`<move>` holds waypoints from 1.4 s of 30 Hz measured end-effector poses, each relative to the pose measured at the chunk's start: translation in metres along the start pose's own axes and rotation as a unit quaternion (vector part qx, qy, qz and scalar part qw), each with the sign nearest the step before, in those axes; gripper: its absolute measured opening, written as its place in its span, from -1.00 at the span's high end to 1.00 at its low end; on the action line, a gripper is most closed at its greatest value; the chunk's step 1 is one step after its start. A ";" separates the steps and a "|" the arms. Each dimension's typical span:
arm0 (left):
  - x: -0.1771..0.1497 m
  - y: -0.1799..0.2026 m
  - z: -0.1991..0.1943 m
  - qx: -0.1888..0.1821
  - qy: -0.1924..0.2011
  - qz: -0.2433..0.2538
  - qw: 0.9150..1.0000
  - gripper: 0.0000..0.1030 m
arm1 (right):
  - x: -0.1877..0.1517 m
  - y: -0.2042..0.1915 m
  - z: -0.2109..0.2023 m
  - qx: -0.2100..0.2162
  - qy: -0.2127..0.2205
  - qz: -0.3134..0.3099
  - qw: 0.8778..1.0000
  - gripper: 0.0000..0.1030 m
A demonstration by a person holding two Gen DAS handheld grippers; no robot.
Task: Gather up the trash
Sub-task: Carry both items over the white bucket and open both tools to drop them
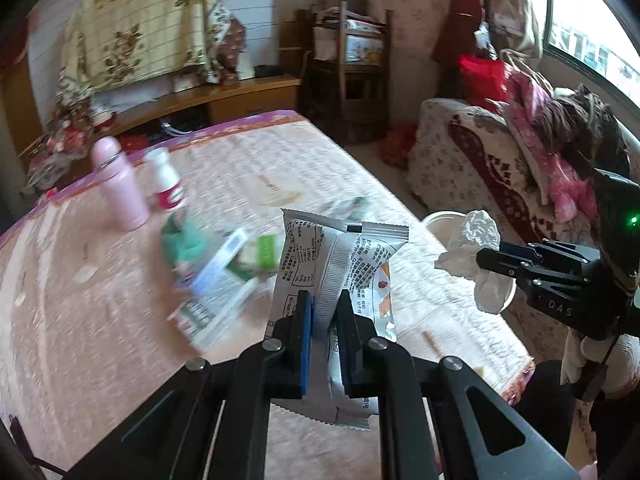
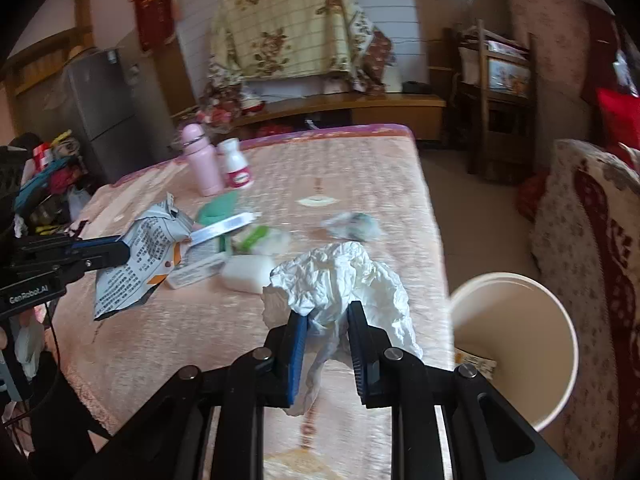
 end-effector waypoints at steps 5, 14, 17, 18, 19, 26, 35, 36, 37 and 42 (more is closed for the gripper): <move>0.014 0.036 0.023 -0.018 -0.006 0.023 1.000 0.76 | -0.008 0.033 -0.008 -0.027 -0.001 0.022 0.999 0.56; 0.028 0.088 0.061 -0.058 -0.023 0.039 0.997 0.76 | -0.022 0.084 -0.018 -0.071 -0.006 0.058 0.996 0.56; 0.030 0.108 0.073 -0.074 -0.030 0.044 0.996 0.76 | -0.027 0.102 -0.020 -0.087 -0.009 0.072 0.994 0.56; 0.030 0.112 0.076 -0.078 -0.032 0.046 0.995 0.76 | -0.029 0.108 -0.020 -0.093 -0.010 0.077 0.993 0.56; 0.030 0.120 0.082 -0.083 -0.036 0.048 0.995 0.76 | -0.032 0.114 -0.021 -0.097 -0.012 0.081 0.992 0.56; 0.034 0.151 0.111 -0.105 -0.055 0.050 0.992 0.76 | -0.050 0.149 -0.017 -0.116 -0.027 0.109 0.987 0.56; 0.042 0.178 0.145 -0.119 -0.071 0.049 0.989 0.76 | -0.066 0.181 -0.003 -0.126 -0.040 0.144 0.981 0.56; 0.043 0.180 0.148 -0.120 -0.073 0.048 0.989 0.76 | -0.068 0.185 0.000 -0.127 -0.042 0.148 0.980 0.56; 0.044 0.182 0.151 -0.122 -0.075 0.047 0.989 0.76 | -0.069 0.187 0.001 -0.127 -0.043 0.151 0.979 0.56; 0.045 0.192 0.164 -0.130 -0.082 0.043 0.987 0.76 | -0.075 0.198 0.009 -0.133 -0.050 0.161 0.977 0.56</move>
Point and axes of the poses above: each gripper's, at about its wrist camera, not at the fingertips, and z roughly the way its jaws point, y to its right, x to its top, the point moved 1 cm from there along z, roughly the way its jaws point, and after that the axes turned 6 degrees about -z, right-handed, at the moved point
